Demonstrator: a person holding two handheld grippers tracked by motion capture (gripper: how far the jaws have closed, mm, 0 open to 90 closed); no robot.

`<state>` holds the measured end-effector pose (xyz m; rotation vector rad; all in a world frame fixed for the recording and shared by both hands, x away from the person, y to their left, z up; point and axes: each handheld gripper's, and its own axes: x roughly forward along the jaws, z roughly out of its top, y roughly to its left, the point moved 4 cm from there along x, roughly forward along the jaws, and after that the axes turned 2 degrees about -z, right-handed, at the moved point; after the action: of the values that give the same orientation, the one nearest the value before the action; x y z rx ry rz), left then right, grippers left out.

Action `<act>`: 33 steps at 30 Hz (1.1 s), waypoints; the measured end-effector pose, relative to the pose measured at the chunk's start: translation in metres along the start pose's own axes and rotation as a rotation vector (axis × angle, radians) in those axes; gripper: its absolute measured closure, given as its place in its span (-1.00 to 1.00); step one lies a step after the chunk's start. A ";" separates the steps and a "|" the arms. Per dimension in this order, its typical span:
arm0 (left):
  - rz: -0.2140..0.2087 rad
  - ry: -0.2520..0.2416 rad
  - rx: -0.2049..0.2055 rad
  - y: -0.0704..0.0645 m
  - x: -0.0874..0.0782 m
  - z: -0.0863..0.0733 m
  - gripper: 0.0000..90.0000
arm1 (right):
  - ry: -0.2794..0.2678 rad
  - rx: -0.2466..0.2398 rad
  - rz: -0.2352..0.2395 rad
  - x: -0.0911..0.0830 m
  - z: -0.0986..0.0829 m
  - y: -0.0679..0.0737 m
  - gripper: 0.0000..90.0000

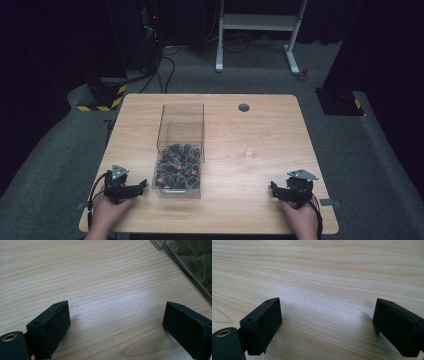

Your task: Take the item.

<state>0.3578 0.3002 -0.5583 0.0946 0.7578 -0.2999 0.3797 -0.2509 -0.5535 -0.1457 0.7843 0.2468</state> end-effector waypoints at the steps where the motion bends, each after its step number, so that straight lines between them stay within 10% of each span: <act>1: 0.000 0.000 0.000 0.000 0.000 0.000 -0.83 | 0.000 0.000 0.000 0.000 0.000 0.000 -0.81; 33: 0.000 -0.002 -0.002 0.000 0.000 0.000 -0.83 | -0.057 -0.027 0.051 -0.012 0.007 0.002 -0.78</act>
<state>0.3580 0.3001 -0.5583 0.0925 0.7565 -0.2993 0.3754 -0.2493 -0.5399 -0.1440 0.7288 0.3091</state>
